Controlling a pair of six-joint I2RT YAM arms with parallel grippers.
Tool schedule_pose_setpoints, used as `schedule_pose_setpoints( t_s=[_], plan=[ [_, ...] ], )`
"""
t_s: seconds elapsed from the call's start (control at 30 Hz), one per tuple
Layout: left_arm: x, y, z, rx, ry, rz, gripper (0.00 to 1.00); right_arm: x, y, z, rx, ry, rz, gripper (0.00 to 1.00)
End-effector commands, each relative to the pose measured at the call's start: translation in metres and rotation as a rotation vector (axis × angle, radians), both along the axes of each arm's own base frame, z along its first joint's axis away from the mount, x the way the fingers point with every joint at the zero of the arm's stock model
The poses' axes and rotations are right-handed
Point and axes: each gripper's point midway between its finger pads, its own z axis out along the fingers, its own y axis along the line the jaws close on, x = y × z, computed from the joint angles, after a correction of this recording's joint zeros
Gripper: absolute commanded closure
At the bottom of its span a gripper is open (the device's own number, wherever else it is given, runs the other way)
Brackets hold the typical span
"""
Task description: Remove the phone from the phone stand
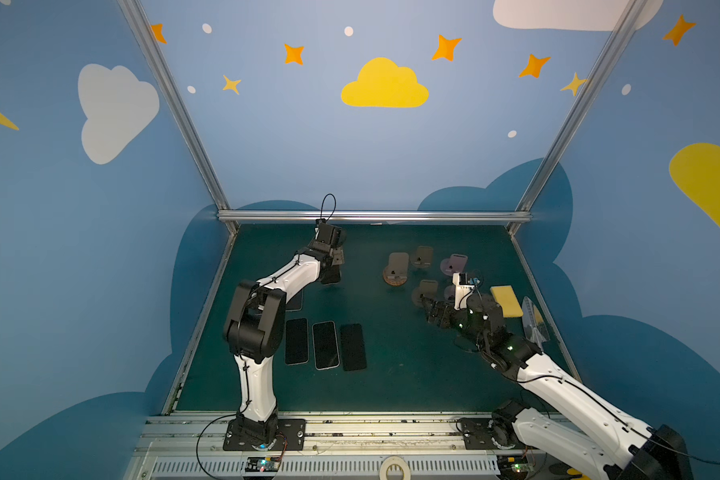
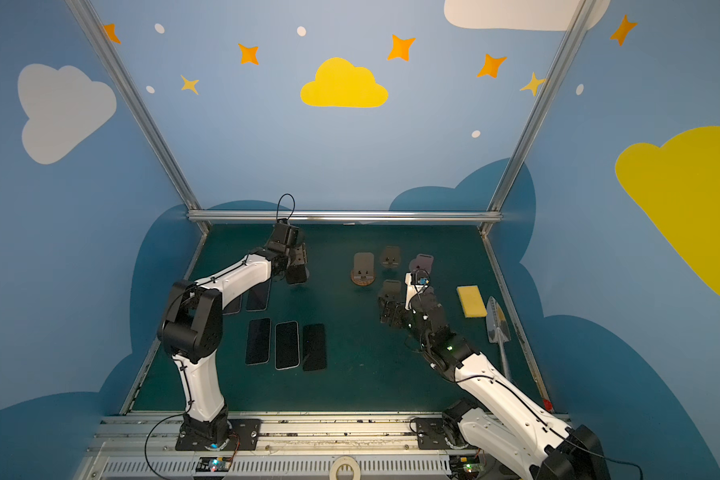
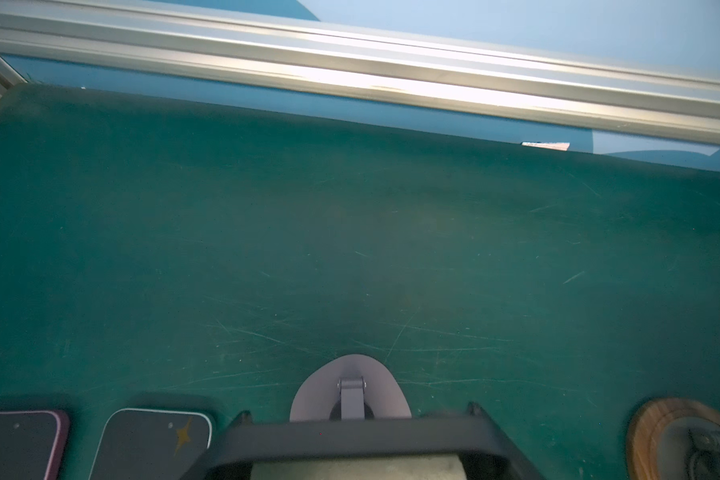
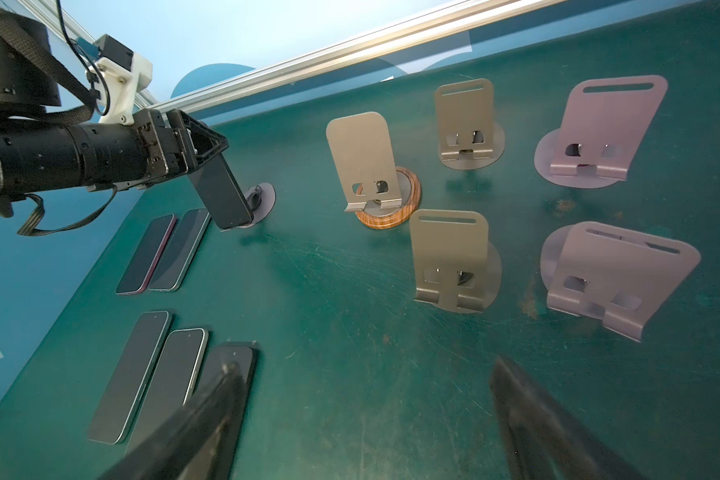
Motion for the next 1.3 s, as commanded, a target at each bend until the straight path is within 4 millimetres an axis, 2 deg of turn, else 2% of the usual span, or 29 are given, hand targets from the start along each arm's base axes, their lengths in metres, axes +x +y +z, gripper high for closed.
schedule_pose_setpoints(
  t_s=[0.0,0.27,0.43,0.63,0.9,1.0,1.1,1.27],
  plan=[
    [-0.006,0.001,0.029,-0.001,-0.055,-0.015,0.37,0.0,0.0,0.005,0.024,-0.017,-0.001,0.08],
    [-0.027,0.001,0.074,-0.04,-0.121,-0.056,0.41,-0.003,-0.001,0.009,0.042,-0.027,0.002,0.08],
    [-0.056,0.017,0.094,-0.006,-0.129,-0.032,0.41,-0.005,0.0,0.011,0.058,-0.018,0.007,0.08],
    [-0.11,0.062,0.084,0.071,-0.051,0.075,0.42,-0.008,-0.001,0.009,0.084,-0.001,-0.005,0.08],
    [-0.205,0.129,0.078,0.085,0.053,0.256,0.42,-0.012,-0.003,0.014,0.109,-0.024,-0.001,0.08],
    [-0.231,0.148,0.077,0.073,0.045,0.312,0.42,-0.013,-0.004,0.016,0.115,-0.027,-0.006,0.08],
    [-0.245,0.155,0.076,0.061,0.024,0.307,0.42,-0.015,-0.005,0.018,0.125,-0.031,-0.003,0.08],
    [-0.255,0.16,0.069,0.12,0.011,0.274,0.42,-0.018,-0.008,0.024,0.141,-0.047,-0.006,0.08]
  ],
)
